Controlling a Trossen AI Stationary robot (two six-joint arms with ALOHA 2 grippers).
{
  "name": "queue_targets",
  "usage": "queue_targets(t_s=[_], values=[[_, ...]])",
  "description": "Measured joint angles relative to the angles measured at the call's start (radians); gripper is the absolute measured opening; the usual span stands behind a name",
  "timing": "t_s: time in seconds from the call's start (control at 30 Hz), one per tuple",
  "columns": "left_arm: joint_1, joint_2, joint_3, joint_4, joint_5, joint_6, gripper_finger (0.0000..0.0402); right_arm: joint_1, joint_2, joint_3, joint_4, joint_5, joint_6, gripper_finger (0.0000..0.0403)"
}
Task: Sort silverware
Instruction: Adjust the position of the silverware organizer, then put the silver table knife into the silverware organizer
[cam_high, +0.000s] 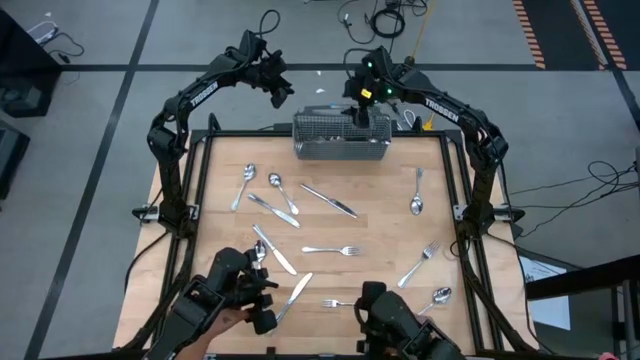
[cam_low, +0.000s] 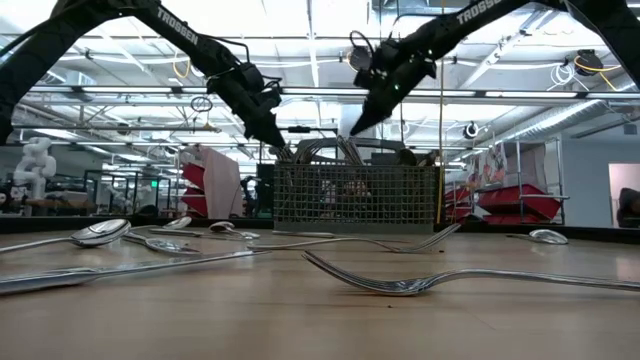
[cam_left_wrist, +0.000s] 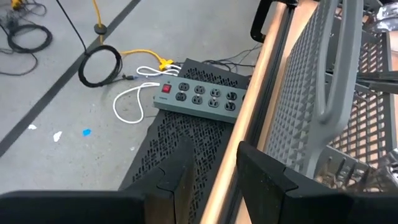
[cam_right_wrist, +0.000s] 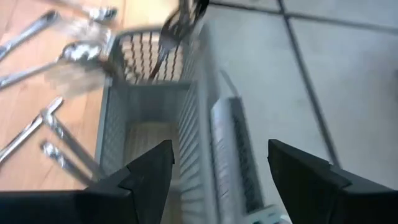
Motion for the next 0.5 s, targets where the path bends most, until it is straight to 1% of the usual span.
queue_targets(t_s=[0.13,0.23,0.3,0.37,0.4,0.43,0.47,0.5], values=[[0.004,-0.017,0.0,0.005,0.0,0.0,0.0125,-0.001,0.0,0.114,-0.034,0.004,0.013,0.0251],[0.005,-0.058,0.0,0.006,0.0,0.001,0.0125,-0.003,-0.002,0.253,-0.135,0.003,0.013,0.0251],[0.005,-0.106,0.0,-0.002,0.027,0.001,0.0125,-0.001,-0.003,0.356,-0.266,0.003,0.006,0.0251],[0.006,-0.169,0.0,-0.039,0.132,0.0,0.0125,0.013,-0.007,0.436,-0.428,0.006,-0.011,0.0251],[0.006,-0.204,0.001,-0.071,0.22,0.001,0.0125,0.026,-0.011,0.45,-0.503,0.006,-0.014,0.0251],[0.003,-0.237,0.001,-0.11,0.313,0.009,0.0125,0.039,-0.021,0.442,-0.553,-0.004,-0.011,0.025],[-0.009,-0.271,-0.004,-0.154,0.394,0.035,0.0125,0.046,-0.039,0.413,-0.564,-0.021,0.004,0.0248],[-0.031,-0.303,-0.013,-0.215,0.436,0.079,0.0125,0.058,-0.055,0.384,-0.564,-0.03,0.021,0.0244]])
